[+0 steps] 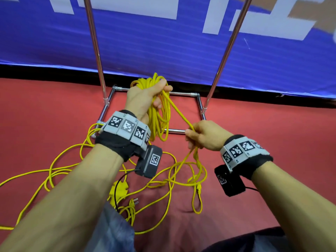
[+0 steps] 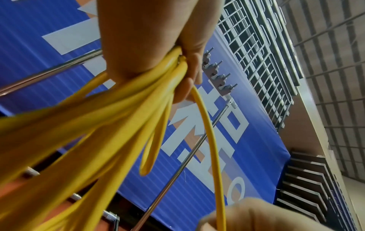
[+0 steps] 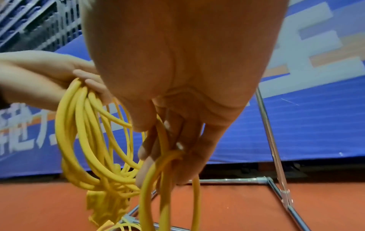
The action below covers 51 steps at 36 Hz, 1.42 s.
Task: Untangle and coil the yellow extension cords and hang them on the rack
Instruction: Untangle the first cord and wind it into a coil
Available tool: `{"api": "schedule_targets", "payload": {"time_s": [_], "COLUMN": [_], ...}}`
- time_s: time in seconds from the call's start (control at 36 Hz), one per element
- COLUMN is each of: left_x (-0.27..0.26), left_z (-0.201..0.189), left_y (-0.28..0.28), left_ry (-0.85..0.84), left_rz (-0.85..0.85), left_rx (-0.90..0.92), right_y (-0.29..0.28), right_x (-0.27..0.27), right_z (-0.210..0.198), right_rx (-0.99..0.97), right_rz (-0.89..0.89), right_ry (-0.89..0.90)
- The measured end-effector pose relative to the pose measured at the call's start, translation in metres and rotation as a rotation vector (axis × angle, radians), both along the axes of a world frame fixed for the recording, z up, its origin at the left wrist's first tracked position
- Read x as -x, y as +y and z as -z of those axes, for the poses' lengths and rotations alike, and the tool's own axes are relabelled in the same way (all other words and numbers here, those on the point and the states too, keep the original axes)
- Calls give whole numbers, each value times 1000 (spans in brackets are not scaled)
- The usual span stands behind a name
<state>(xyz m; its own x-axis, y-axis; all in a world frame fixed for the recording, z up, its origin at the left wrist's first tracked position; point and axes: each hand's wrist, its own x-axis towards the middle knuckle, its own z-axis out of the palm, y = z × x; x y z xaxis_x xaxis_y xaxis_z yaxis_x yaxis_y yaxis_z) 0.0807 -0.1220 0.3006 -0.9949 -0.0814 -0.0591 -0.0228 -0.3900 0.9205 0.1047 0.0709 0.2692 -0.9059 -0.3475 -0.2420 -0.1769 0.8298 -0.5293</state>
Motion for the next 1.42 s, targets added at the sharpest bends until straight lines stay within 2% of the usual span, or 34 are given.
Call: {"api": "schedule_targets", "payload": {"time_s": [0.14,0.25,0.36,0.5,0.58,0.64,0.72,0.78,0.89,1.03,1.11,1.25,1.31,1.42], "left_x": [-5,-11,-10,-4,0,1,3,2,-9,-11,-9,4,6,6], "left_z": [8,11,13,8,4,4,7,10,19,21,17,11,13,18], "left_y": [11,19,20,13,8,6,6,8,19,28,25,11,9,9], "left_ry": [-62,-54,-69,-65,-42,-32,-2,5,13,-2,-5,-12,12,25], "left_rz": [-20,98,105,37,20,-8,-48,-47,16,40,10,-91,-91,-46], "left_rx": [74,141,92,29,-2,16,43,59,172,152,105,27,58,159], "right_y": [-16,-32,-37,-20,-9,-8,-12,-17,-31,-42,-39,-31,-31,-34], "right_x": [1,5,6,1,-3,-6,-7,-6,-3,-4,-6,-15,-17,-16], "right_z": [-12,-9,-9,-5,-3,-4,-8,-9,-16,-21,-22,-11,-13,-19], "right_rx": [2,-61,-46,-1,-17,-15,-9,-15,-32,-83,-26,-32,-4,-23], "right_rz": [-23,-101,-89,11,17,4,-7,-13,-12,-6,36,7,5,0], "right_ry": [208,303,354,222,68,29,66,156,297,343,272,-77,-98,11]}}
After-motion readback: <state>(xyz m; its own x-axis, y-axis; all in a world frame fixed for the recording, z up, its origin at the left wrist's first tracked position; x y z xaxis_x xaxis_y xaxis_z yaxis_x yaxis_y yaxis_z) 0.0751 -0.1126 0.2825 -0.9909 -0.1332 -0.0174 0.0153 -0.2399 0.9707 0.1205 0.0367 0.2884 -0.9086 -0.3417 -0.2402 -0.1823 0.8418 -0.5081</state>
